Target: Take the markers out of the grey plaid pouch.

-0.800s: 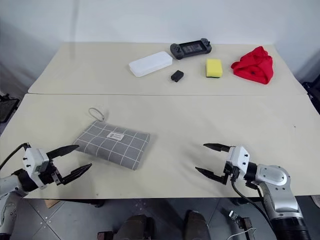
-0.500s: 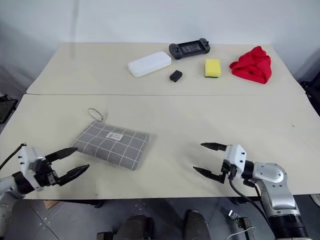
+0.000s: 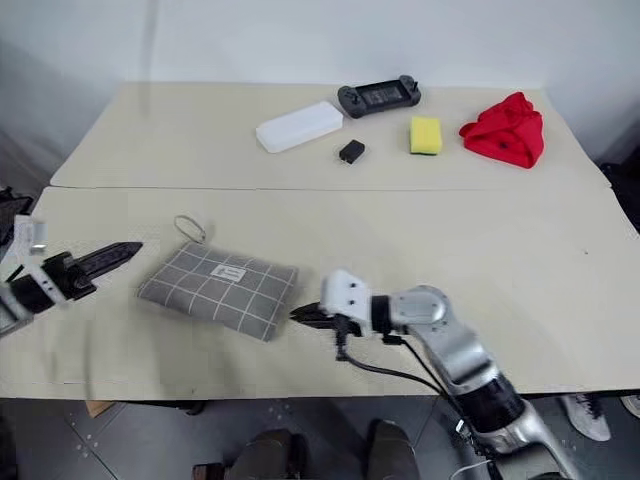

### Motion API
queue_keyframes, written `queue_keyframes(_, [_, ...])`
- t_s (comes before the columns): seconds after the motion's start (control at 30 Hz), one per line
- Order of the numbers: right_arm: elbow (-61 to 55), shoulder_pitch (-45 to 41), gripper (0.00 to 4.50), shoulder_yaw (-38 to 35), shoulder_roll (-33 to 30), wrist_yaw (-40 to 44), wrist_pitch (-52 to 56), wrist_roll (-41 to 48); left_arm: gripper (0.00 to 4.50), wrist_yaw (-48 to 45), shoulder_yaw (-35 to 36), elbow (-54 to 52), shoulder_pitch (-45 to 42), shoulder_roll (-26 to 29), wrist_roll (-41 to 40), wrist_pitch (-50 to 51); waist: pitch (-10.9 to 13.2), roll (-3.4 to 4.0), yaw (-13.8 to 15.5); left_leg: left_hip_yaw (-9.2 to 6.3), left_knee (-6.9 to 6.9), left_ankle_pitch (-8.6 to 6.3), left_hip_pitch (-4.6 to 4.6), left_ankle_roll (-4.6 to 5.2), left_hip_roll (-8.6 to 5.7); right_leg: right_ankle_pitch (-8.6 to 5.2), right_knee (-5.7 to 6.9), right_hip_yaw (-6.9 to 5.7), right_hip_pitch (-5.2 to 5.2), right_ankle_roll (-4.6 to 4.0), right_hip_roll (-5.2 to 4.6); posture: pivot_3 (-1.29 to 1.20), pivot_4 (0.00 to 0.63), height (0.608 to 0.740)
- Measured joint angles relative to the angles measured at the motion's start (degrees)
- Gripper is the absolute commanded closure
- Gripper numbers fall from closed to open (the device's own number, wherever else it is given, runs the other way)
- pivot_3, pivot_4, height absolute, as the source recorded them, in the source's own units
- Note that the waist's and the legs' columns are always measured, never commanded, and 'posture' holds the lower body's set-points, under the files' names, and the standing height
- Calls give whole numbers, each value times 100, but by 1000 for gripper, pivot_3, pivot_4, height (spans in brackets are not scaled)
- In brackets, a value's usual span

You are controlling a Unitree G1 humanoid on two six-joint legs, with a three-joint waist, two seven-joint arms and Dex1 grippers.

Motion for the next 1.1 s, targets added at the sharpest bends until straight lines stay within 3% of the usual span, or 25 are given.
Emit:
queue_keyframes(0.4, [389, -298, 4470, 10, -1, -63, 338, -488, 0, -866, -802, 86, -446, -10, 346, 1058, 0, -8, -102, 8, 8, 3, -23, -7, 16, -3, -3, -31, -8, -5, 4, 0, 150, 740])
queue_keyframes(0.67, [635, -620, 4470, -92, -160, -69, 356, -661, 0, -708, -445, -1436, 352, -212, -57, 2089, 0, -8, -85, -19, 12, 3, -22, -6, 16, -3, -2, -17, -7, -5, 0, 0, 150, 740])
queue_keyframes(0.97, [1021, -1020, 4470, -273, -357, -53, 485, -822, 0, 671, 897, -2998, 1013, -1597, -714, 3488, 0, -8, -81, -22, 34, 3, -26, -6, 37, -3, 2, -11, -5, -5, 1, 0, 150, 740])
queue_keyframes(1.1, [1147, -1134, 4470, -273, -316, -49, 489, -848, 0, 1366, 1322, -3375, 1178, -2229, -1077, 3655, 0, -8, -82, -21, 42, 3, -24, -6, 44, -3, 4, -4, -1, -6, 0, 0, 150, 740])
